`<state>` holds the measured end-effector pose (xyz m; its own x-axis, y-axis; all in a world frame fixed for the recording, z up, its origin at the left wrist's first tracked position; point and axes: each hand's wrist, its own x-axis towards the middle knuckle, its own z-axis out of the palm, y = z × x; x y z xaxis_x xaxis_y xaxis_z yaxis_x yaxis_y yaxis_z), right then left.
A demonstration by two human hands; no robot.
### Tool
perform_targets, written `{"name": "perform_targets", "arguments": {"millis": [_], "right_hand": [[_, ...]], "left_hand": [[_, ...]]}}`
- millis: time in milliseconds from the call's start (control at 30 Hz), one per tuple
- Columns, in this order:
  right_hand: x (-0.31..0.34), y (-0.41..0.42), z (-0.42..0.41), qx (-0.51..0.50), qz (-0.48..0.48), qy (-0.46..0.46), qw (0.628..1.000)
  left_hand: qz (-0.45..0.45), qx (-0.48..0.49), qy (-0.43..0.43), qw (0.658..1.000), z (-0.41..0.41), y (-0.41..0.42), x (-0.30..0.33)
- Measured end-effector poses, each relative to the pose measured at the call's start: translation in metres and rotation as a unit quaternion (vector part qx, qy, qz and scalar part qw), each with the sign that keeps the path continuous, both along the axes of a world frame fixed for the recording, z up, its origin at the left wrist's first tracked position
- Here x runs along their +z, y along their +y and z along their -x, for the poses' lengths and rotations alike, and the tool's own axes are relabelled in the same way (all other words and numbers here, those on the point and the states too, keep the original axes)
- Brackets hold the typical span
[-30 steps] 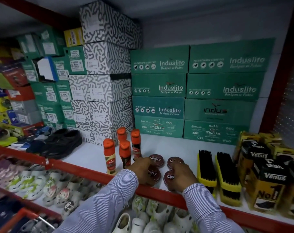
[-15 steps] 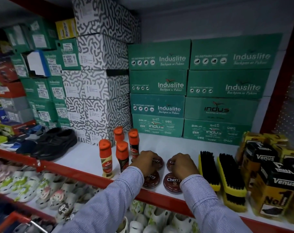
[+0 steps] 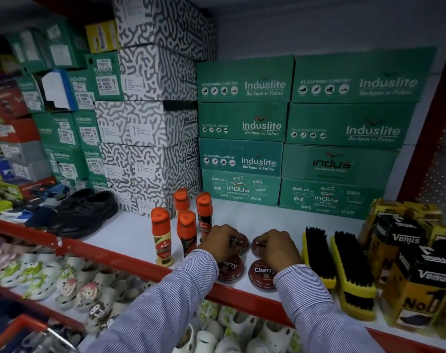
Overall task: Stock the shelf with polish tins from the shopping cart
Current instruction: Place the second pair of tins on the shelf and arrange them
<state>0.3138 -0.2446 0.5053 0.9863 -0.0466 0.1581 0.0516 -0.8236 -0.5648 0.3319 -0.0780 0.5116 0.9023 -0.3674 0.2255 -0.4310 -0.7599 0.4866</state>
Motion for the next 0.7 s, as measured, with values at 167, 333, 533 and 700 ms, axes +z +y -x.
{"name": "perform_targets", "arguments": {"millis": [167, 333, 533, 700], "right_hand": [[0.01, -0.011, 0.024, 0.022, -0.003, -0.033, 0.999], [0.01, -0.014, 0.066, 0.074, 0.05, 0.007, 0.996], [0.014, -0.004, 0.087, 0.079, 0.077, 0.008, 0.994], [0.013, 0.001, 0.089, 0.063, 0.096, -0.015, 0.993]], "left_hand": [[0.038, -0.01, -0.052, 0.998, 0.019, 0.01, 0.009], [-0.011, -0.017, -0.044, 0.999, 0.041, 0.028, 0.006], [-0.016, -0.038, -0.022, 0.999, 0.056, 0.028, -0.001], [0.009, -0.043, -0.022, 0.999, 0.06, 0.027, 0.0]]}}
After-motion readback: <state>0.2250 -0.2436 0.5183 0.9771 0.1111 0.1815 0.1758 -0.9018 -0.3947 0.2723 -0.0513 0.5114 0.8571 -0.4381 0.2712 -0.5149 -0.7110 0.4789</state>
